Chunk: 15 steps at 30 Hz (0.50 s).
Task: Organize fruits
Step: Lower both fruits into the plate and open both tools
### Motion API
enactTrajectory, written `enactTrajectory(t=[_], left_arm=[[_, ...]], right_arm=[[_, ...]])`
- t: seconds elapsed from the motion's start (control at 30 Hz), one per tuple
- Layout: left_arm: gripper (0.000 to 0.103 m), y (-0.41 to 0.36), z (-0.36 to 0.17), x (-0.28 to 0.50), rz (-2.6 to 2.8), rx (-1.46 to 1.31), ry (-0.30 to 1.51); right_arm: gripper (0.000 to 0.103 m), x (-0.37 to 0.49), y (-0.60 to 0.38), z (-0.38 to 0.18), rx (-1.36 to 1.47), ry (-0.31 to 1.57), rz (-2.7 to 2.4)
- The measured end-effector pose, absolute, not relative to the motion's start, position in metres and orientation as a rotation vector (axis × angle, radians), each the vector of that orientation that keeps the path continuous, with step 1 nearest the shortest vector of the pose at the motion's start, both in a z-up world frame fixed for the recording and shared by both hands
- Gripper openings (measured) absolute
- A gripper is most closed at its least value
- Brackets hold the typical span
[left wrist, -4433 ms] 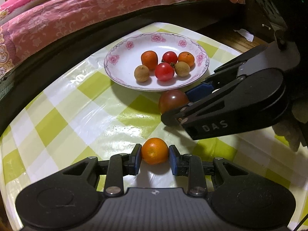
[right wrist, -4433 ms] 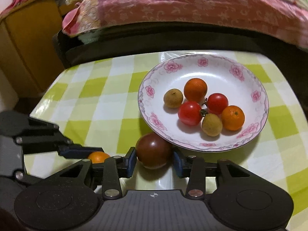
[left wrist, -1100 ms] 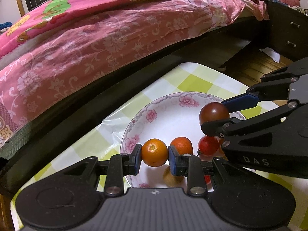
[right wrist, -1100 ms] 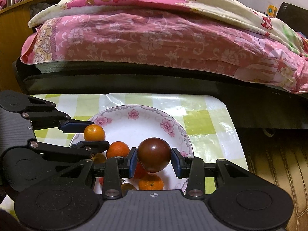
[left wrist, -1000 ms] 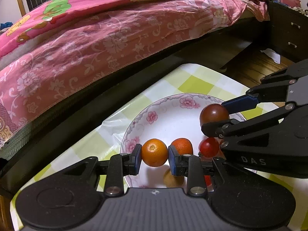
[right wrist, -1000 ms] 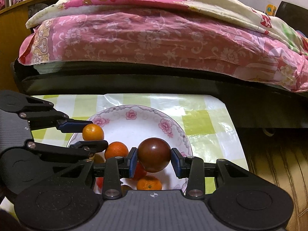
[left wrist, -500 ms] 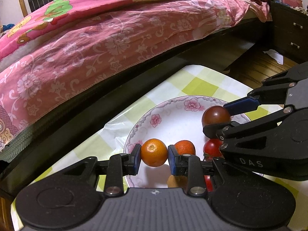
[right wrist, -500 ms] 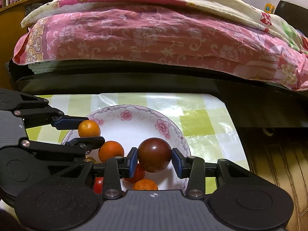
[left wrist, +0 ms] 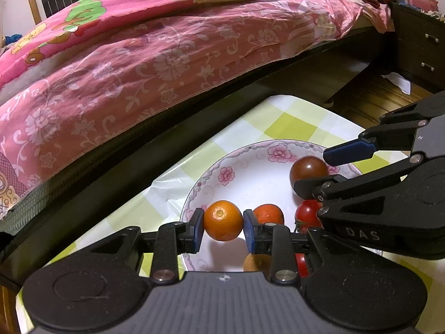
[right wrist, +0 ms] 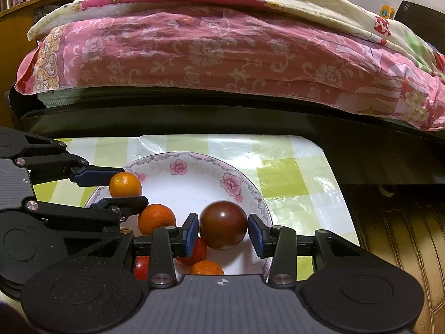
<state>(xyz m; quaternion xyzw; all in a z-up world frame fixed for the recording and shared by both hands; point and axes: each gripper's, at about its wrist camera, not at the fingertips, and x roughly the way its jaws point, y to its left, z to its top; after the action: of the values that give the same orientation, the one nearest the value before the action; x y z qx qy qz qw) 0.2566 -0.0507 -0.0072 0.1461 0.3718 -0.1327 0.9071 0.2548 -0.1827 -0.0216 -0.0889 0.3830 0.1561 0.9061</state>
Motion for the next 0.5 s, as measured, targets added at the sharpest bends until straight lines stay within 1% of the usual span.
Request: enactTrajectory(t=[0.5], left_arm=[[0.038,-0.0513,-0.0065,0.2551,-0.274,0.303,0.765]], right_arm=[[0.039,0.2538,-0.1854,-0.0184,-0.173,0.781,0.325]])
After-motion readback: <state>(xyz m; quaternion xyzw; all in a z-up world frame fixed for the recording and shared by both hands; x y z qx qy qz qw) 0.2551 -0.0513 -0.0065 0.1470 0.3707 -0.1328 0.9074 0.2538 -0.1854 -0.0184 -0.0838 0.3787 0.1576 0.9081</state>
